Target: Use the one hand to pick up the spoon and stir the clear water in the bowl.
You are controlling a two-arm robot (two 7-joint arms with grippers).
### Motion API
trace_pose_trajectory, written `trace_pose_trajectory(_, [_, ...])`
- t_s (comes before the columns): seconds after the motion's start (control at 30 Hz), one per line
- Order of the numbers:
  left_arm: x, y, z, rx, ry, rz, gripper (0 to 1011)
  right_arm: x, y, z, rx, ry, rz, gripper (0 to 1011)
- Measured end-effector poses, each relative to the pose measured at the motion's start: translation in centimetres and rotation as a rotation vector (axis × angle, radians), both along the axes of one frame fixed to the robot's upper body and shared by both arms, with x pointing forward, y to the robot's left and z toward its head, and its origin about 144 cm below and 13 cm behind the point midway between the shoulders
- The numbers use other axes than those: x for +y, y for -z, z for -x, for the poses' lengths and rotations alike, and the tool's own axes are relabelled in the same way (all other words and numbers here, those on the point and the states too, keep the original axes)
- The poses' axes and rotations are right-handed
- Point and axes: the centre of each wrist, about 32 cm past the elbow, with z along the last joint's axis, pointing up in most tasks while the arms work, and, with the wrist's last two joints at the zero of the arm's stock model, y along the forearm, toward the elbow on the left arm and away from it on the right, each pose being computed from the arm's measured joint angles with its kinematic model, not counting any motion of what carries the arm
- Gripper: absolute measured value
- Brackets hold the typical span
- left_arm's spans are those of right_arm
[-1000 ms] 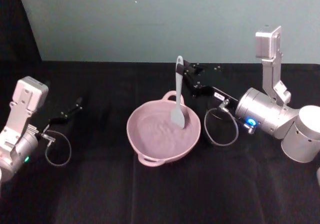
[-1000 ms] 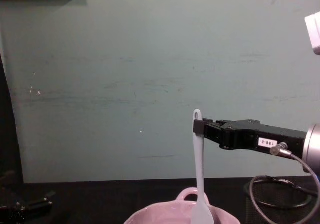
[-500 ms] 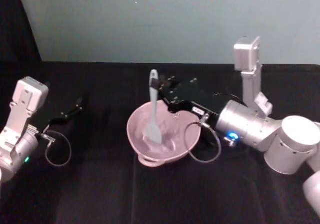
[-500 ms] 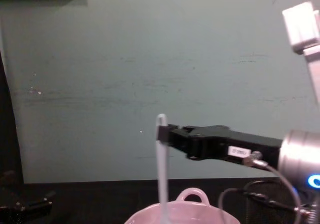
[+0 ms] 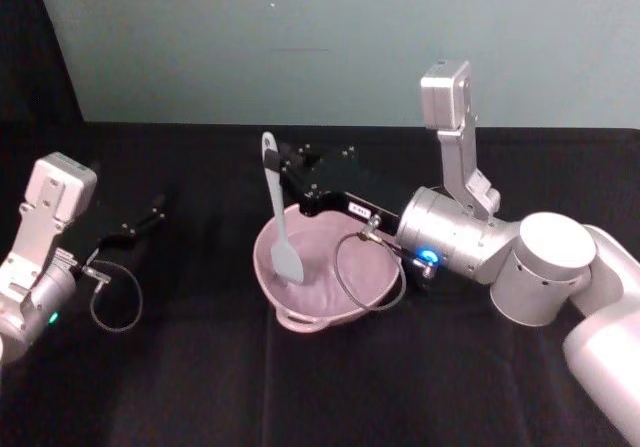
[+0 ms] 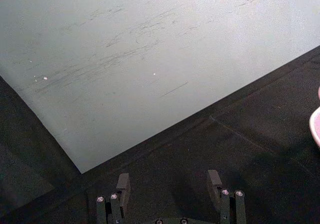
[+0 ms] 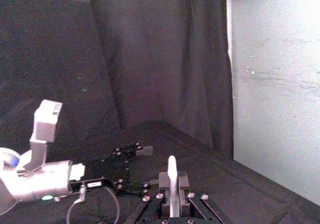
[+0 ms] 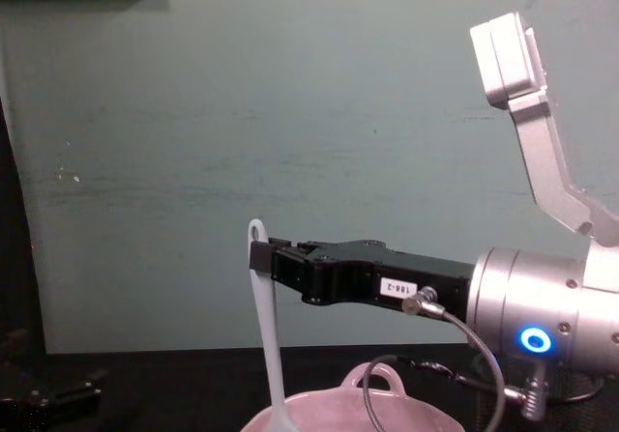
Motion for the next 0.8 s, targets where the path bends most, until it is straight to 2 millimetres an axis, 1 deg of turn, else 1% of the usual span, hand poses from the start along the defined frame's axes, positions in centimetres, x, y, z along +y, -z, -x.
trace_pose_trajectory(0.23, [0.0,0.0,0.0,0.000,0.000,0.000,1011,-0.4,-0.2,-1.3,-0.005,0.028,0.000,109])
trace_pose_trajectory(0.4, [0.0,0.0,0.0,0.000,0.000,0.000,1011,-1.4,0.0,-1.9,-0.001,0.069,-0.001,109])
trace_pose_trajectory(0.43, [0.0,0.0,0.0,0.000,0.000,0.000,1011,-1.9,0.0,-2.0,-0.001,0.084,-0.002,109])
trace_pose_trajectory(0.63, [0.0,0.0,0.0,0.000,0.000,0.000,1011,-4.2,-0.2,-1.6,-0.005,0.148,0.002,109])
trace_pose_trajectory(0.8, [0.0,0.0,0.0,0.000,0.000,0.000,1011,-5.5,-0.4,-0.9,-0.007,0.173,0.009,109])
